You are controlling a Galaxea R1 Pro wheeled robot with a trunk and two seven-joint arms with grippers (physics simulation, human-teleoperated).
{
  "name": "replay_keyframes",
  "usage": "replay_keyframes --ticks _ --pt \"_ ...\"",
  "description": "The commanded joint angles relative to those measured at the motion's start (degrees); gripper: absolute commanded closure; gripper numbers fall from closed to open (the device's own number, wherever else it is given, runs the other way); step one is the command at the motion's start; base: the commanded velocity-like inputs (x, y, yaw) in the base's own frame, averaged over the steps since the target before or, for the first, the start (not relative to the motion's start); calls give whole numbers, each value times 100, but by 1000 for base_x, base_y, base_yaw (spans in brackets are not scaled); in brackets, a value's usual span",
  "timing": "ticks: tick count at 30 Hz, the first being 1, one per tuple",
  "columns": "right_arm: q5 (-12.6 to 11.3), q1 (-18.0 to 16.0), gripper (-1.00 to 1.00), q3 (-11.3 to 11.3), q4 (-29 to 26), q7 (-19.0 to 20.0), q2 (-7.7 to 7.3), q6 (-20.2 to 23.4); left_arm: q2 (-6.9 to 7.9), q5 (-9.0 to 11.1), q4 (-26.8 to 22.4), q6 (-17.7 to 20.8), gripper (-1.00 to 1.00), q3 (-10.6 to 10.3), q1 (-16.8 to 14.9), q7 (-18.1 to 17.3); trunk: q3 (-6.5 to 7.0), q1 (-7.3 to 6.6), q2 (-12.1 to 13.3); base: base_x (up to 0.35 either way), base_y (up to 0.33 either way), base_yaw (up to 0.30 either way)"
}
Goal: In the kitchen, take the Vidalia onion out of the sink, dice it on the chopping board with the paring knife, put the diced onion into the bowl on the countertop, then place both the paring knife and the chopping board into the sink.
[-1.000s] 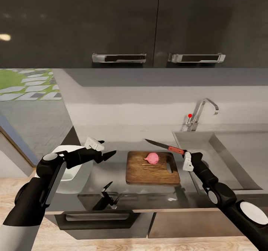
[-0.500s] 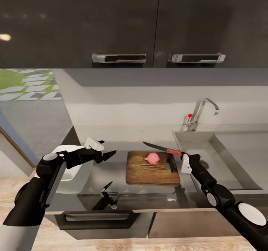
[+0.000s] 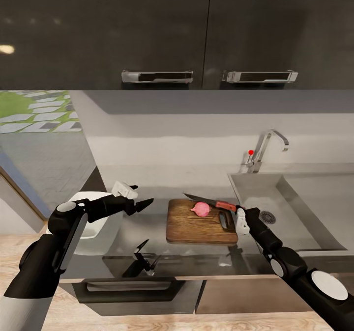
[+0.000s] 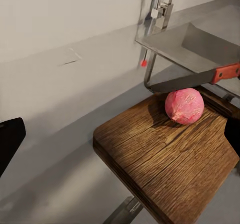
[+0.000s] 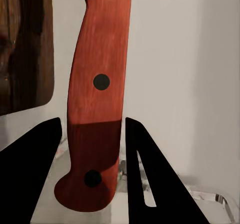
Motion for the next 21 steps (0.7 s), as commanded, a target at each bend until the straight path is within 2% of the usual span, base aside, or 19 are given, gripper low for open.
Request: replay_keyframes --ticks 1,2,18,21 --pt "60 -9 100 58 47 -29 -7 62 3 23 -4 45 -100 -4 -6 -1 -12 3 -12 0 0 0" --pt "60 -12 100 149 372 -47 -8 57 3 23 -4 45 -100 -4 -6 -1 -12 3 -12 0 0 0" --pt "44 -14 100 143 373 -62 -11 24 3 23 -4 45 -100 -4 -6 -1 -12 3 -12 0 0 0" --pt "43 -14 100 136 355 -249 -13 19 3 23 -4 45 -100 -4 -6 -1 -12 3 -12 0 0 0"
